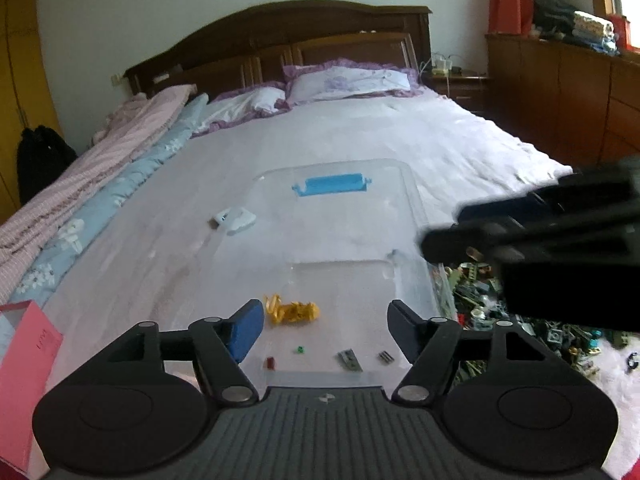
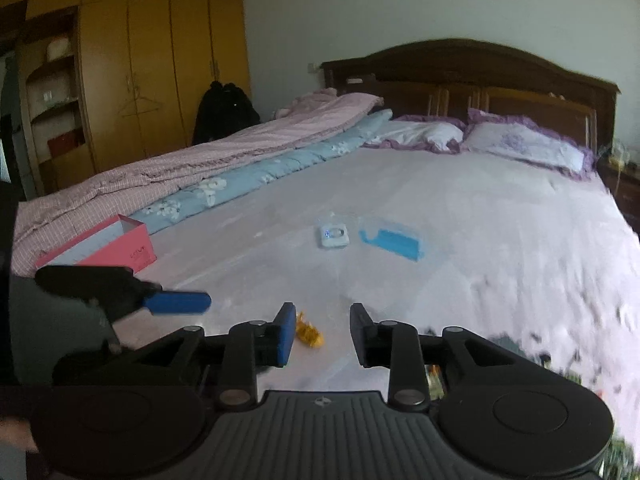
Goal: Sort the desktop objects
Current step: 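Carry both bricks over the clear box and open both tools to drop them, then bring both tools back to the edge of the brick pile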
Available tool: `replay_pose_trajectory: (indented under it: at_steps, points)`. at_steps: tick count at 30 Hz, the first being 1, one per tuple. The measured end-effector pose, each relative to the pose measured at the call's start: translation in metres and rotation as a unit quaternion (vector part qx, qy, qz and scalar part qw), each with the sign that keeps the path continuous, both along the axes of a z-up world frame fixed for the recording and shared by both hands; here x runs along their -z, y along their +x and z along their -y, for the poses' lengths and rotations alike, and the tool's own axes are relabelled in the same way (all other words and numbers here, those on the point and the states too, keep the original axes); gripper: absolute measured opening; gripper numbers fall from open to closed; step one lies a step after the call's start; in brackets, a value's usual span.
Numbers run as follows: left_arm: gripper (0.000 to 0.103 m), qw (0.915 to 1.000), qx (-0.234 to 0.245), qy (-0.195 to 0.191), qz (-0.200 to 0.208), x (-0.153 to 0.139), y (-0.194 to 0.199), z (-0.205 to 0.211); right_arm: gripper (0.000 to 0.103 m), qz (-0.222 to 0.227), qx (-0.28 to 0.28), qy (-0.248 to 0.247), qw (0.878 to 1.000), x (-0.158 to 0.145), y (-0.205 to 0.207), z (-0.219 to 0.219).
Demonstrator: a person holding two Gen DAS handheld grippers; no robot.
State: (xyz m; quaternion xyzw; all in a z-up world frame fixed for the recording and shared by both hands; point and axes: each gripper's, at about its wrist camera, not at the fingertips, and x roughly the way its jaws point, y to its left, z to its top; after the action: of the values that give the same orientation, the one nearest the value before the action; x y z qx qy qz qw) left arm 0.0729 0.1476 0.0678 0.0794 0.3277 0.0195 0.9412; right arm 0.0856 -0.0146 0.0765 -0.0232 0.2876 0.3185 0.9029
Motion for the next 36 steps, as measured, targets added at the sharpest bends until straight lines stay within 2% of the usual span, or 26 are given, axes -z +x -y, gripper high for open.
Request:
replay_pose_trajectory:
  at_steps: [1, 3, 10, 13, 20, 23, 28, 31, 33, 34, 36]
  points:
    - [0.076, 1.0000, 0.000, 0.004, -0.002, 0.002, -0.002, 0.000, 0.032, -0.004, 0.002, 0.001, 1.000, 0.004, -0.003, 0.005]
    - [0.077, 0.9999, -0.004, 0.010, -0.002, 0.005, -0.006, -0.001, 0.034, -0.012, 0.007, 0.003, 1.000, 0.011, -0.008, 0.016]
    - [0.083, 0.9995, -0.019, -0.023, 0.006, -0.002, -0.019, -0.016, 0.034, -0.071, -0.023, -0.027, 0.997, 0.057, -0.011, 0.023]
    - [0.085, 0.9993, -0.021, -0.029, 0.006, -0.007, -0.023, -0.018, 0.034, -0.089, -0.053, -0.048, 0.993, 0.079, -0.006, 0.005]
    - [0.087, 0.9988, -0.030, -0.038, 0.008, -0.014, -0.037, -0.017, 0.034, -0.088, -0.126, -0.110, 0.982, 0.116, -0.004, -0.050]
    - [0.087, 0.9983, -0.042, -0.040, 0.007, -0.013, -0.052, -0.018, 0.034, -0.090, -0.133, -0.118, 0.980, 0.123, -0.004, -0.057]
    - [0.087, 0.9969, -0.038, -0.069, -0.006, -0.003, -0.076, -0.026, 0.034, -0.096, -0.144, -0.117, 0.978, 0.131, -0.007, -0.053]
    - [0.087, 0.9968, -0.039, -0.068, -0.018, 0.006, -0.080, -0.025, 0.030, -0.097, -0.159, -0.133, 0.973, 0.132, -0.008, -0.059]
    - [0.087, 0.9964, -0.039, -0.071, -0.024, 0.010, -0.079, -0.025, 0.020, -0.086, -0.168, -0.145, 0.971, 0.133, -0.014, -0.062]
    - [0.087, 0.9963, -0.038, -0.072, -0.026, 0.012, -0.079, -0.025, 0.012, -0.085, -0.169, -0.146, 0.971, 0.132, -0.016, -0.062]
    - [0.087, 0.9963, -0.035, -0.074, -0.026, 0.012, -0.079, -0.022, 0.010, -0.089, -0.159, -0.137, 0.974, 0.129, -0.020, -0.055]
